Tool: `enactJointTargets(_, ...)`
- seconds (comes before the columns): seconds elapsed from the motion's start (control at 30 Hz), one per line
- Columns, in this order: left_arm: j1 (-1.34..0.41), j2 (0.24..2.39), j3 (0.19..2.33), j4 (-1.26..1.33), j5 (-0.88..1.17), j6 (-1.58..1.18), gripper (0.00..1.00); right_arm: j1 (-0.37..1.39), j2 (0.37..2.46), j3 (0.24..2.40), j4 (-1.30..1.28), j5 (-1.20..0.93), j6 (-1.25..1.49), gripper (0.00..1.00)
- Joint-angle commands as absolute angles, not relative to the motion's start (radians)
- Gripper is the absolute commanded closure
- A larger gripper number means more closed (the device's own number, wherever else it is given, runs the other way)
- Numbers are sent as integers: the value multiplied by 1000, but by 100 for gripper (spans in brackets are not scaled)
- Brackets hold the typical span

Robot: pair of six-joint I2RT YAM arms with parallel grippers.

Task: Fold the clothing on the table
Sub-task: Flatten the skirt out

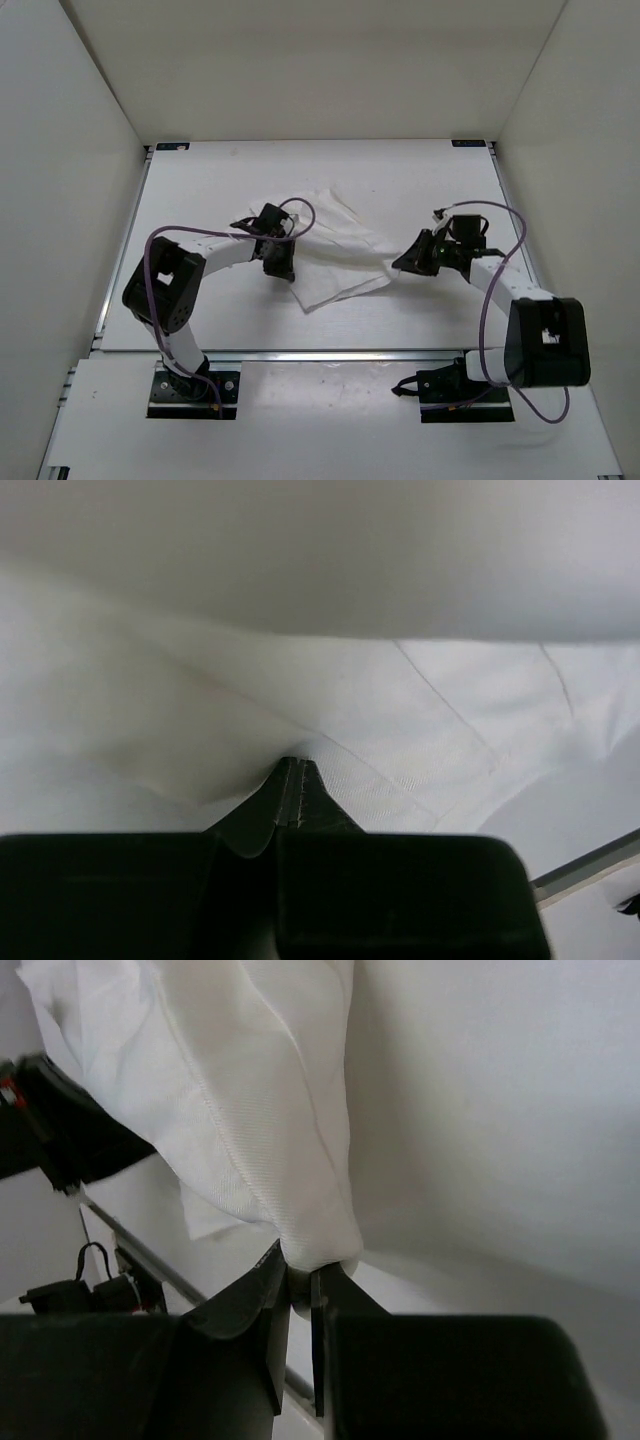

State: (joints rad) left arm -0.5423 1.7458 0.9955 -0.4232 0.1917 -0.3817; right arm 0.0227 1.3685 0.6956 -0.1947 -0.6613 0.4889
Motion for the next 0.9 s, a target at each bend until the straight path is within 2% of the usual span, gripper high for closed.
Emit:
enactJointTargets(0.0, -434, 1720, 927, -538, 97, -354, 100, 43, 1250, 591, -114, -696, 580, 100)
enactJointTargets(0.17, -348, 1717, 946, -554, 116, -330, 100, 89, 1114, 457, -26, -695, 664, 100)
enactJointTargets(0.33, -422, 1626, 956, -563, 169, -365, 98, 132, 1146, 462, -19, -707, 649, 100)
enactJointTargets(0.37, -440, 1577, 931, -558, 172, -389, 87, 140, 1166, 460, -17, -709, 652, 100)
enactJointTargets(0.4, -451, 1528, 917, -548, 181, -406, 82, 146, 1176, 468, -8, -709, 649, 100)
enactJointTargets(0.5, -436, 1380, 816, -532, 248, -510, 45, 164, 1196, 489, -20, -715, 635, 100)
enactJointTargets(0.57, -416, 1295, 760, -519, 303, -569, 30, 178, 1183, 495, -21, -710, 633, 100)
enactJointTargets(0.63, -439, 1179, 681, -486, 299, -652, 19, 182, 1175, 495, -26, -718, 623, 100)
enactJointTargets(0.7, -456, 1143, 658, -459, 293, -670, 17, 179, 1175, 489, -25, -724, 615, 100)
enactJointTargets(0.87, -465, 1219, 597, -388, 345, -704, 20, 207, 1226, 548, -83, -741, 569, 100)
